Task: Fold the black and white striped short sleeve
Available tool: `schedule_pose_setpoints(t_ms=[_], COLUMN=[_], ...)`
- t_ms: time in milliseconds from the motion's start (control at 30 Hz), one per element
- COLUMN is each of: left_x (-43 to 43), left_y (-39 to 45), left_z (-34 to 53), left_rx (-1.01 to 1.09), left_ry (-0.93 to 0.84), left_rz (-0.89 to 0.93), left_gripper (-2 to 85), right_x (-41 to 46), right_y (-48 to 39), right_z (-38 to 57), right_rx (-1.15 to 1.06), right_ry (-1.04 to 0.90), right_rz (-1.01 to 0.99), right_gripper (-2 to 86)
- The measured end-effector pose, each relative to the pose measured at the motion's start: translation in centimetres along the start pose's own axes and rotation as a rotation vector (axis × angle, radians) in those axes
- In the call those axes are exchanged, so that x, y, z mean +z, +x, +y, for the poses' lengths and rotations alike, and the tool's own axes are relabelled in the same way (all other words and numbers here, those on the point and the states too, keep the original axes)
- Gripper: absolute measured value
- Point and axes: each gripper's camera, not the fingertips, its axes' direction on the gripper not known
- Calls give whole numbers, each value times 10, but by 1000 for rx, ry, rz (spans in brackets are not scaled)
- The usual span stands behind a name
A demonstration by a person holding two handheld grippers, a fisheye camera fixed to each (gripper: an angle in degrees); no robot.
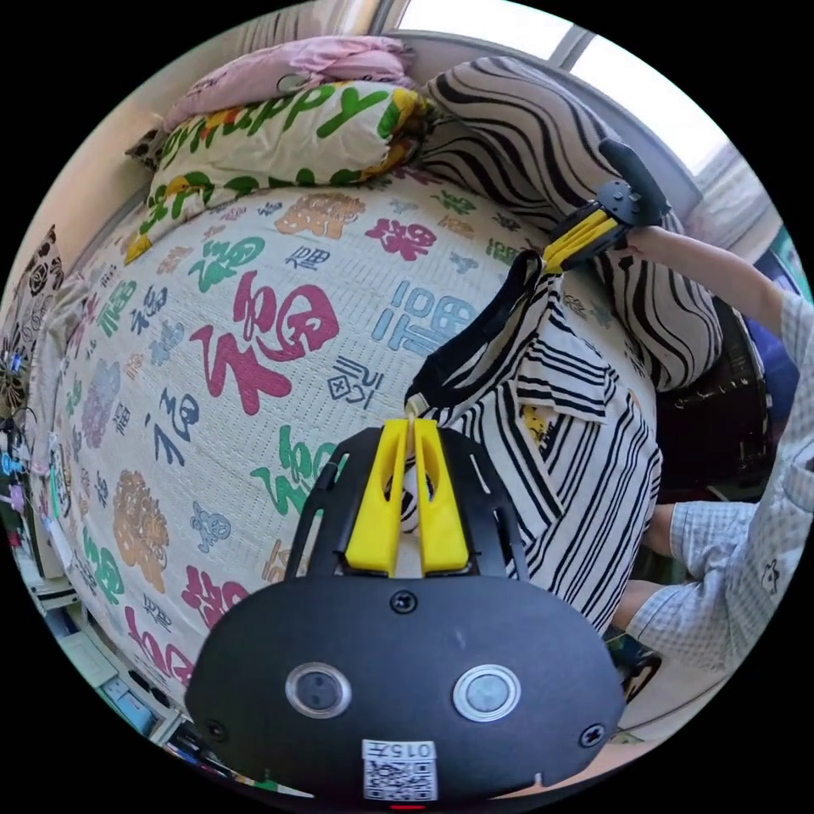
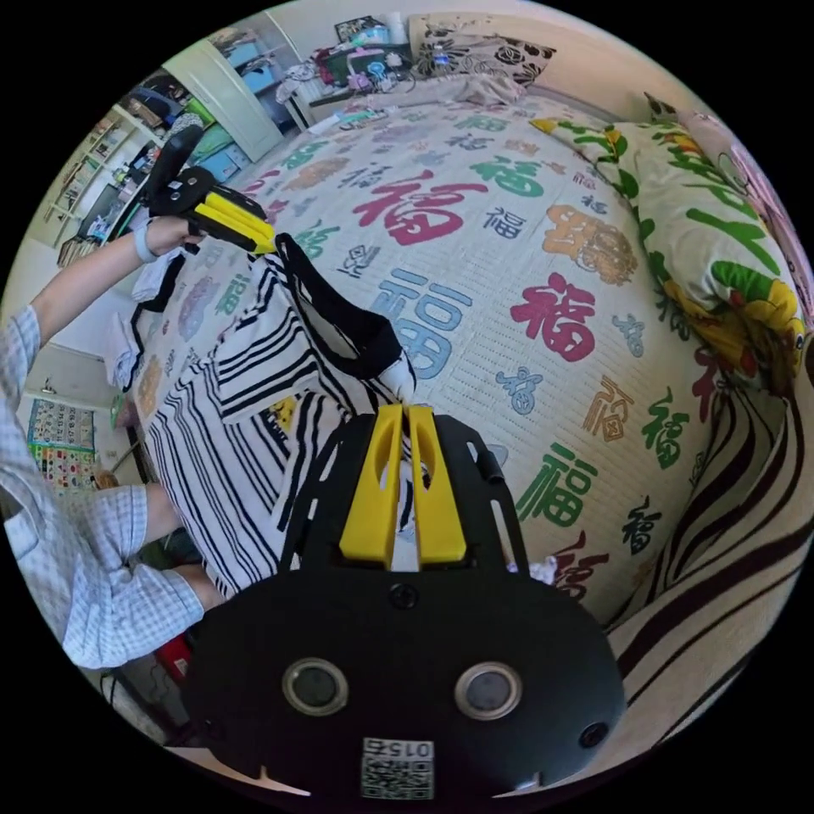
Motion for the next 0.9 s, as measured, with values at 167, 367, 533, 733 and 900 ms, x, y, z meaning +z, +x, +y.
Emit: schedule_pose_setpoints(t_ms=[167,367,533,733,900], left_x=[-49,-69,-41,-8,11], left_y=[74,177,257,326,358], left_z=[55,138,213,270,295], left_rx=[93,155,97,46,45], left_ry=[95,121,40,-87,-165], left_rz=[-30,-22,63,86,78], left_gripper=[2,3,3,3,2], right_x=[-19,1,47,114,160], right_y=[-57,-139,-204,-252,-279], right_z=[70,160,226,279,311], right_rx=[-15,-9,-8,-63,-150], right_ry=[94,97,9,-132,-223], right_rz=[-9,-19,-34,-79,-68], right_gripper=[-6,-6,-6,-6,-5])
